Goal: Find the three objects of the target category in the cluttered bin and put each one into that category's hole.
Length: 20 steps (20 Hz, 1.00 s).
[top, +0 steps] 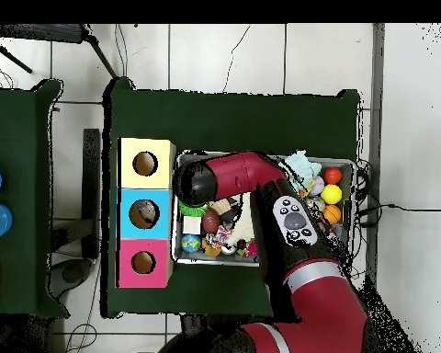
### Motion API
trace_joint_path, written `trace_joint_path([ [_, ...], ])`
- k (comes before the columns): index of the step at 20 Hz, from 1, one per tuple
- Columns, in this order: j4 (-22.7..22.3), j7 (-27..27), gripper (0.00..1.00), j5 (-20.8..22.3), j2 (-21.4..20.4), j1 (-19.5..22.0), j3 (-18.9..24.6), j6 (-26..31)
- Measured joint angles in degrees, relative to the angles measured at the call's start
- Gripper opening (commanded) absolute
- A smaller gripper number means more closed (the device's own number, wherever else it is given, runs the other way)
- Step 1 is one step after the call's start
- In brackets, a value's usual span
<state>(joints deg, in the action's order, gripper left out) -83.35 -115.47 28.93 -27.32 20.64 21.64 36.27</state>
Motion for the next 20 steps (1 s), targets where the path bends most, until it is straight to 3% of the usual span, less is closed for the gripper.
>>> trace_joint_path([
  [20, -0.6, 0.0, 1.0, 3.9, 0.4, -0.1, 0.9, -1.8],
])
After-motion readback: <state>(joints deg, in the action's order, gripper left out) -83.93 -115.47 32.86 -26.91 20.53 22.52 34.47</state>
